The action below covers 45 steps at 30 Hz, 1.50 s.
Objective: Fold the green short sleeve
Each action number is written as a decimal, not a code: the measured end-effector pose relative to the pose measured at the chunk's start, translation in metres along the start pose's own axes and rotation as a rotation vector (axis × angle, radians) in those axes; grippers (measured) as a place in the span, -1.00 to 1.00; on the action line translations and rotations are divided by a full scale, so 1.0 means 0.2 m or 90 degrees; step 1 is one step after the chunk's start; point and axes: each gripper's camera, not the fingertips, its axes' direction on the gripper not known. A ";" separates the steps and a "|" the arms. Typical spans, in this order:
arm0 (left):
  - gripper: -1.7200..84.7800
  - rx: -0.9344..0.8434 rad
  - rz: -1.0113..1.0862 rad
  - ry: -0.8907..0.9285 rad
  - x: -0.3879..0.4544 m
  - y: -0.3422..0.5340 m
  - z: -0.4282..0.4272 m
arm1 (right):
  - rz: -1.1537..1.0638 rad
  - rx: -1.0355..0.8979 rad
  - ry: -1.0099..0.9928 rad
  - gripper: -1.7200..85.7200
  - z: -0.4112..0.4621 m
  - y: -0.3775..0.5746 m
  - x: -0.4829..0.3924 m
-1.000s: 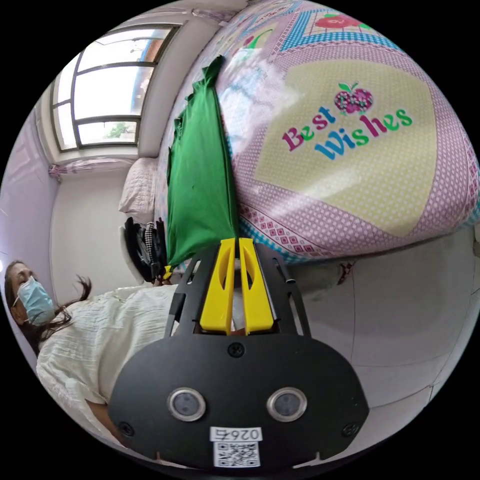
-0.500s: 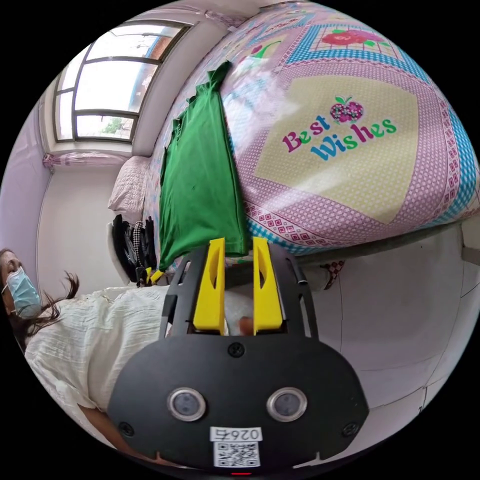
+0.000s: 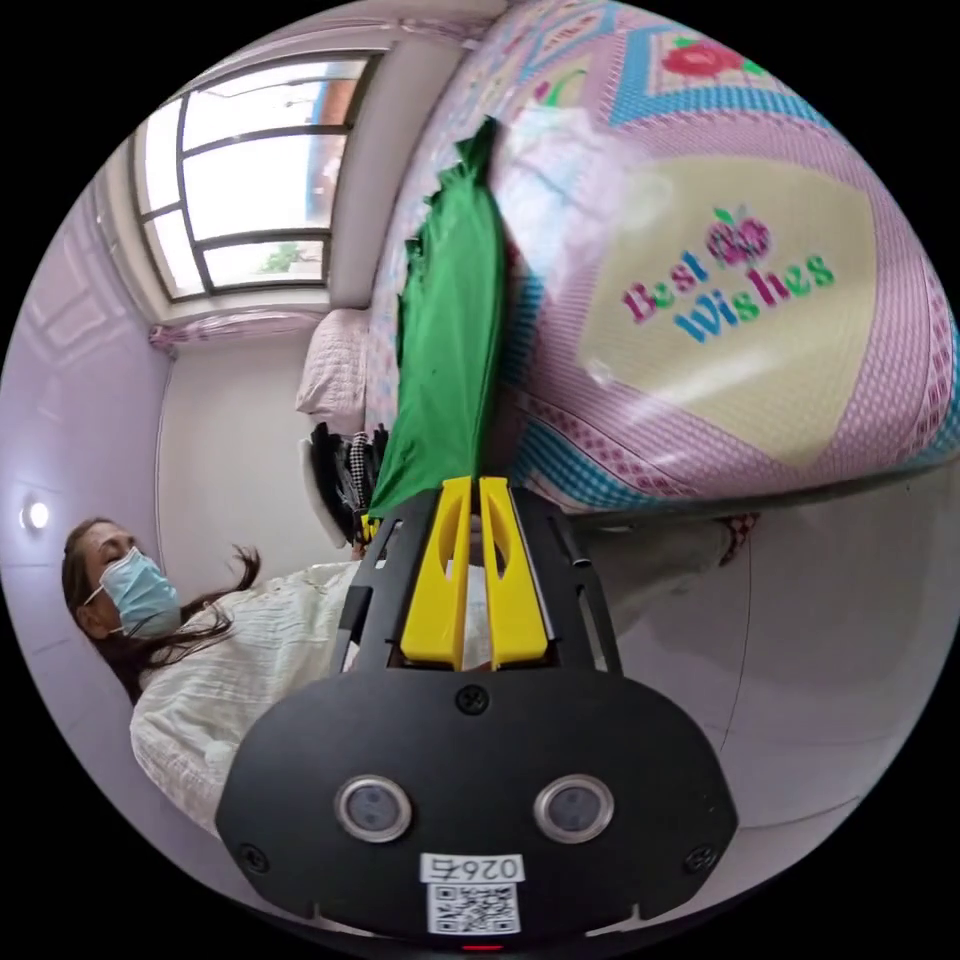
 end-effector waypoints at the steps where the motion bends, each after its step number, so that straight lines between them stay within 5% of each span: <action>1: -0.89 0.000 -0.040 -0.014 -0.06 0.03 0.00 | 0.011 -0.006 -0.001 -1.00 0.02 0.01 0.04; 6: -0.88 0.057 -0.153 -0.030 -0.25 0.19 -0.03 | 0.054 -0.056 0.065 -0.97 0.25 0.12 0.21; 12: -0.96 0.146 -0.127 -0.044 -0.14 0.30 -0.12 | 0.048 -0.018 0.207 -0.86 0.29 0.29 0.11; 17: -0.98 0.059 -0.065 -0.160 0.06 0.15 -0.01 | -0.101 0.060 0.292 -0.86 0.39 0.29 -0.21; 24: -0.98 -0.083 0.014 -0.213 0.21 -0.08 0.35 | -0.294 -0.046 0.373 -0.88 1.00 0.20 -0.43; 28: -0.98 -0.085 -0.069 -0.254 0.11 0.03 0.34 | -0.304 -0.051 0.389 -0.94 1.12 0.26 -0.37; 37: -0.98 0.243 -0.131 -0.210 0.13 0.36 0.00 | -0.245 -0.031 0.377 -0.98 0.98 0.43 -0.28; 45: -0.98 0.095 0.045 -0.214 0.27 -0.19 0.57 | -0.322 -0.047 0.303 -0.98 1.17 0.40 -0.44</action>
